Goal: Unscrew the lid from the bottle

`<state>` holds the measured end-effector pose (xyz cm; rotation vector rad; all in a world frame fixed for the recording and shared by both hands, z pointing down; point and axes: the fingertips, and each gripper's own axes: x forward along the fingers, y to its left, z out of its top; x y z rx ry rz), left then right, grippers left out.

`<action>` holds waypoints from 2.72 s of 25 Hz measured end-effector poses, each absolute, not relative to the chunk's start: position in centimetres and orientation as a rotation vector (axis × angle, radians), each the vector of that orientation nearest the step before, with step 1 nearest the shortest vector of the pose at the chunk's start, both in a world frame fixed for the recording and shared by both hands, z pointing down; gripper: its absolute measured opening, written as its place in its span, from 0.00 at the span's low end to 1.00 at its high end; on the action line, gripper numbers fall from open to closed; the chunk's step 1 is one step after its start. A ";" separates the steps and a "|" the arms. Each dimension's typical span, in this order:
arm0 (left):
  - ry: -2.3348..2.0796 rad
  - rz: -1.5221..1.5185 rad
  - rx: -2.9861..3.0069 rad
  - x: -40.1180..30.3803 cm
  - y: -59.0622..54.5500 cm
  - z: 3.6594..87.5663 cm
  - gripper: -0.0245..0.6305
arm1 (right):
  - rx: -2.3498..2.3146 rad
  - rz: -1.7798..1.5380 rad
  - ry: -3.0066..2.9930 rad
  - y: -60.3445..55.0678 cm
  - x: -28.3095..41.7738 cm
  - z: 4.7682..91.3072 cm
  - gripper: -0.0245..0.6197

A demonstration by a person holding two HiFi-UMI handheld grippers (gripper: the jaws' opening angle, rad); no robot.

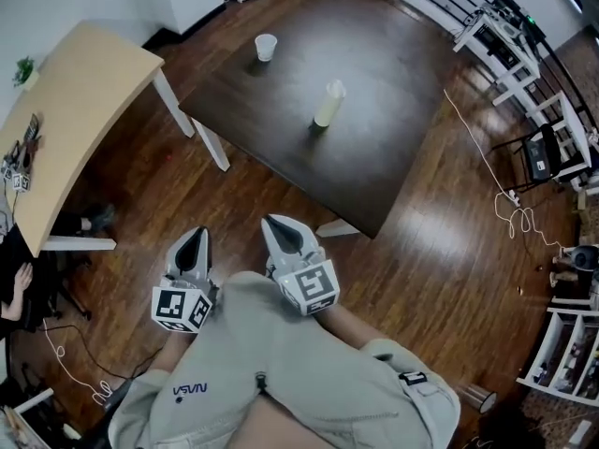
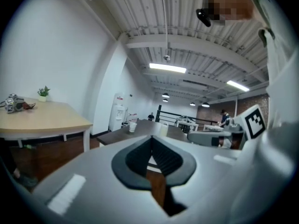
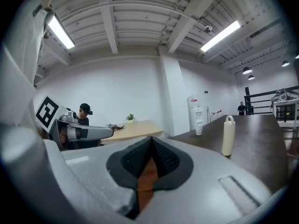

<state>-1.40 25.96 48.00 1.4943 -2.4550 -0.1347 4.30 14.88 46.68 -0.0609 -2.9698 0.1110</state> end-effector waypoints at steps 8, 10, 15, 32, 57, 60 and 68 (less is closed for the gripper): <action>-2.361 -0.088 1.674 -3.7 17.8 47.1 0.04 | 0.154 0.096 -3.001 7.4 2.9 45.8 0.04; -2.322 -0.073 1.734 -4.1 16.0 47.1 0.04 | 0.212 0.114 -2.985 6.0 2.7 46.4 0.04; -2.207 -0.086 1.858 -6.7 11.2 47.5 0.04 | 0.373 0.126 -2.942 2.2 1.2 47.7 0.04; -1.686 0.047 2.265 -16.4 -4.2 48.1 0.04 | 0.927 0.244 -2.642 -8.6 -4.3 51.1 0.25; -1.624 0.382 2.030 -18.6 -12.0 60.6 0.15 | 0.615 0.285 -2.596 -15.2 -13.0 63.5 0.62; -1.611 0.388 2.019 -18.8 -11.6 60.9 0.15 | 0.621 0.277 -2.596 -15.1 -13.6 63.9 0.62; -1.586 0.351 2.027 -19.1 -11.8 59.7 0.15 | 0.580 0.241 -2.577 -15.0 -14.1 64.4 0.53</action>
